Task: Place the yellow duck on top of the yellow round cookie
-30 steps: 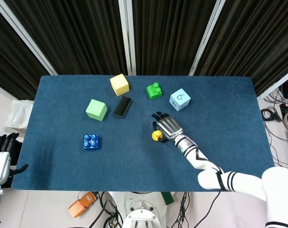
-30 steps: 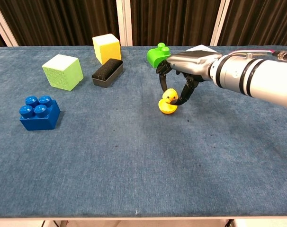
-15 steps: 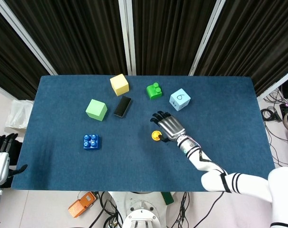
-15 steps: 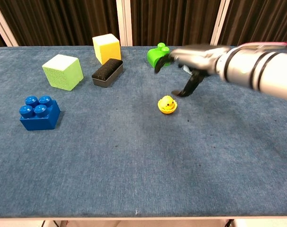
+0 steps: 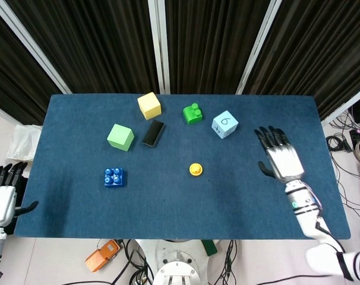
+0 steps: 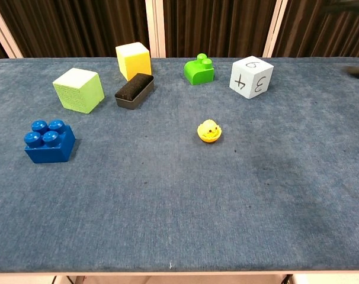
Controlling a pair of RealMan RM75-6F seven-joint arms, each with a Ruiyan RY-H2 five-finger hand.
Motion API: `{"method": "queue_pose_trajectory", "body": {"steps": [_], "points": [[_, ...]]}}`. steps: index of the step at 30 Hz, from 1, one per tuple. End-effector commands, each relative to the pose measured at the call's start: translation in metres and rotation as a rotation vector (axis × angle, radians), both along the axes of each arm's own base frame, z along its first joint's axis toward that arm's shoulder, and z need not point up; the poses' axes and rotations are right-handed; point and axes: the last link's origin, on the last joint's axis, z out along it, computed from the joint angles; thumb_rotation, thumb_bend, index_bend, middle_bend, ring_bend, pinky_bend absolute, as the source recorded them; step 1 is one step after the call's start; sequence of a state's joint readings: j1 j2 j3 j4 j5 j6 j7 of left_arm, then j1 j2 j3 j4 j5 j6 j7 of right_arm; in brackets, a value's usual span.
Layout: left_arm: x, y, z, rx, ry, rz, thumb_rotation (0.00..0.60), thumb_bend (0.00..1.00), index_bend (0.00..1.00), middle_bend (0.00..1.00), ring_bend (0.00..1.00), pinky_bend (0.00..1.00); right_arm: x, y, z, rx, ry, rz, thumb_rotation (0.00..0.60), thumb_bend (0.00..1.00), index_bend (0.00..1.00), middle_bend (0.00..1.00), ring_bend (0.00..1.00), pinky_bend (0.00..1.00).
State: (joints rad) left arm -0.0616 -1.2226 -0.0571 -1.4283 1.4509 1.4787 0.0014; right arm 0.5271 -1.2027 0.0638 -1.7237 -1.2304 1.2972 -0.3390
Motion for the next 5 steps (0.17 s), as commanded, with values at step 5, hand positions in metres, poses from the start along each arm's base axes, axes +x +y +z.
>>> {"method": "queue_pose_trajectory", "body": {"steps": [5], "points": [[0.004,0.006,-0.002,0.0,-0.005,-0.013,0.6,0.02,0.07,0.07,0.04,0.0,-0.055,0.079,0.035,-0.084,-0.113,-0.135,0.6,0.48,0.01,0.08,0.0,0.09]]}}
